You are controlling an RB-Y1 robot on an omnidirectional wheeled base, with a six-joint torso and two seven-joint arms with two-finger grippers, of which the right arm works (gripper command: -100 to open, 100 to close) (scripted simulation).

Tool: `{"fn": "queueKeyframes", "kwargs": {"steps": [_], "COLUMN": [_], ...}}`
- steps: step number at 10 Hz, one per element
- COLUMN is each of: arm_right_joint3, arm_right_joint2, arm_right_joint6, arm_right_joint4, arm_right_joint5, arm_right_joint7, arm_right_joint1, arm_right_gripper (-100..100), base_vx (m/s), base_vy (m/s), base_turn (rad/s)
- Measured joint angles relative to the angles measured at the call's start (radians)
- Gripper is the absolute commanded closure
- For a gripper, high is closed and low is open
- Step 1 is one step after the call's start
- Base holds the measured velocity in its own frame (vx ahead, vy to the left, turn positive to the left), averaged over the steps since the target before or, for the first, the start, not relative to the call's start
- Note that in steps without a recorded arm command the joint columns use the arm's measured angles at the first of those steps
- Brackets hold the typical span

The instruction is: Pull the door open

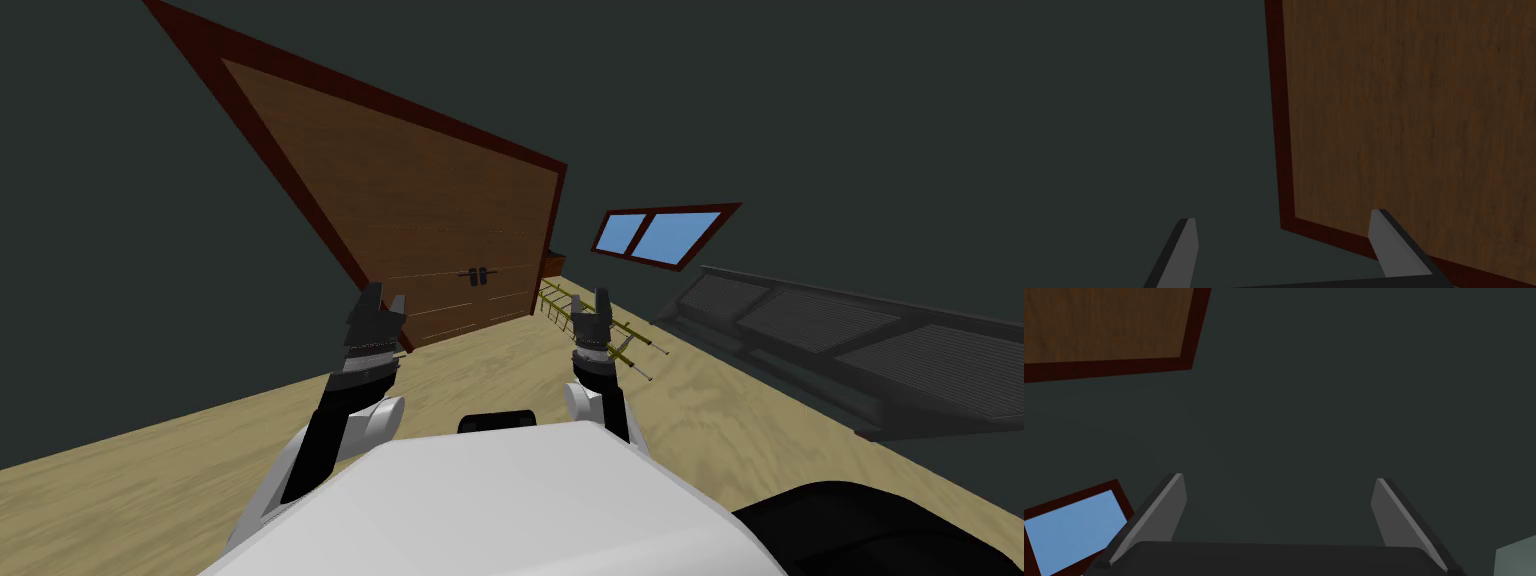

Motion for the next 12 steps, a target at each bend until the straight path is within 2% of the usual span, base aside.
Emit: {"fn": "queueKeyframes", "kwargs": {"steps": [2, 6, 9, 10, 12], "arm_right_joint3": [-0.004, -0.020, -0.033, -0.040, -0.053], "arm_right_joint2": [-0.011, -0.030, -0.044, -0.051, -0.065], "arm_right_joint6": [0.006, 0.021, 0.027, 0.036, 0.041], "arm_right_joint4": [0.022, 0.093, 0.157, 0.187, 0.232], "arm_right_joint5": [0.007, 0.022, 0.034, 0.040, 0.048], "arm_right_joint7": [-0.012, -0.039, -0.064, -0.074, -0.099], "arm_right_joint1": [-0.007, -0.047, -0.077, -0.097, -0.112], "arm_right_gripper": [-100, -100, -100, -100, -100], "base_vx": [0.103, 0.114, 0.107, 0.143, 0.120], "base_vy": [0.027, 0.028, 0.027, 0.038, 0.035], "base_turn": [0.056, 0.070, 0.082, 0.090, 0.075]}}
